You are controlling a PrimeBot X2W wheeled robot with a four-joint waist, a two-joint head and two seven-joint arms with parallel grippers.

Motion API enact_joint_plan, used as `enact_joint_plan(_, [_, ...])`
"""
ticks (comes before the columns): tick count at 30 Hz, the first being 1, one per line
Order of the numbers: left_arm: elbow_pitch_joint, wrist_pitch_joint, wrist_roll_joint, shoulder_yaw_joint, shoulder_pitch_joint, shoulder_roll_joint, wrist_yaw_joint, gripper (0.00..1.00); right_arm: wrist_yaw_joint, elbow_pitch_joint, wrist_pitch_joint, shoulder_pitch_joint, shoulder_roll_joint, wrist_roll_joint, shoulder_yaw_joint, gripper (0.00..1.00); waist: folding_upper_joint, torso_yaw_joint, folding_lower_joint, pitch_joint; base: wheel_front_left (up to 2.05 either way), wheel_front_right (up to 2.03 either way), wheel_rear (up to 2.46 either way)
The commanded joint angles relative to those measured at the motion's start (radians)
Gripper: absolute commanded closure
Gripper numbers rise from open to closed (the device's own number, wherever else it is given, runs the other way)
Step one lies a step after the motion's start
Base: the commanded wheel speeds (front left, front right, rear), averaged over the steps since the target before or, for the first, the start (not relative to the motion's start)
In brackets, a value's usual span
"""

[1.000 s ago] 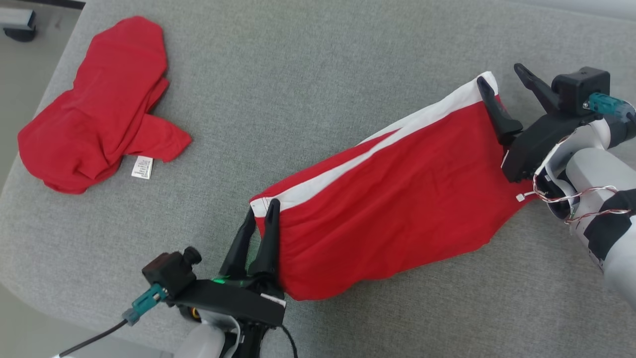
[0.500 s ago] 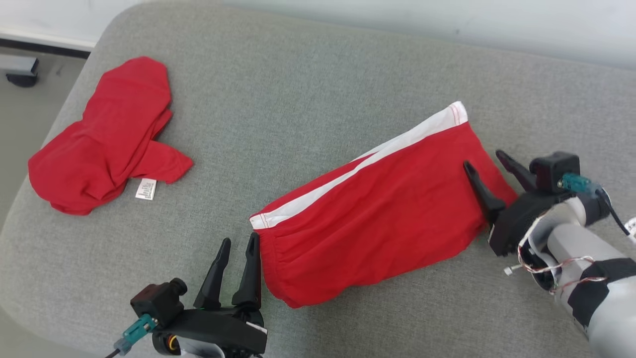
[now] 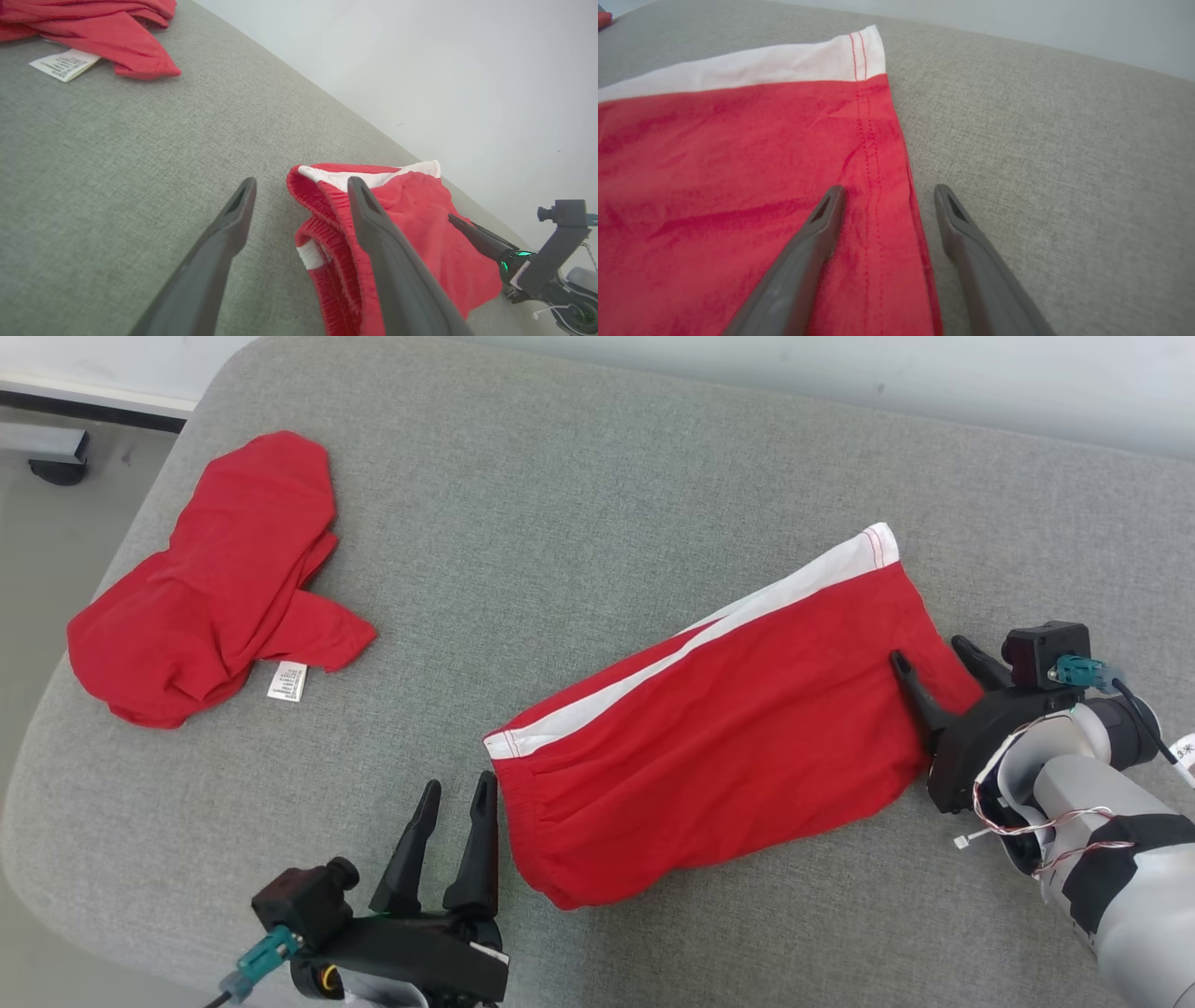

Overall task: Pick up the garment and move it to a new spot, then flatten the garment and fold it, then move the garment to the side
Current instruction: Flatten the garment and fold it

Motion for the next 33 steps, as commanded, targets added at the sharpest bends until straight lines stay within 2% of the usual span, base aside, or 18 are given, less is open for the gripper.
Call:
enact_joint_plan(1, [-0.013,-0.003,0.008,0.008,-0.001,0.001,0.002,0.00,-0.003,0.014,0.035,0.039,0.018,0.011,0.023,0.97,0.0002,0.001,0.0002,0.002,0.00,0.00,0.00])
enact_joint_plan(2, [-0.023,-0.003,0.009,0.015,-0.003,0.001,0.002,0.00,-0.002,0.007,0.042,0.045,0.020,0.020,0.030,1.00,0.0002,-0.001,0.0002,0.001,0.00,0.00,0.00])
enact_joint_plan(13, [-0.018,-0.003,0.037,0.028,0.022,0.001,0.002,0.00,-0.003,0.030,-0.030,0.070,0.014,0.120,-0.017,1.00,0.0002,-0.072,0.0002,-0.059,0.00,0.00,0.00])
enact_joint_plan(23, [-0.002,-0.003,0.069,0.043,0.059,0.001,0.002,0.00,-0.003,0.000,-0.054,0.189,0.045,0.214,-0.123,1.00,0.0002,-0.160,0.0002,-0.150,0.00,0.00,0.00])
enact_joint_plan(33, [-0.006,-0.003,0.098,0.061,0.095,0.001,0.002,0.00,-0.003,-0.064,-0.056,0.295,0.061,0.174,-0.206,1.00,0.0002,-0.233,0.0002,-0.183,0.00,0.00,0.00])
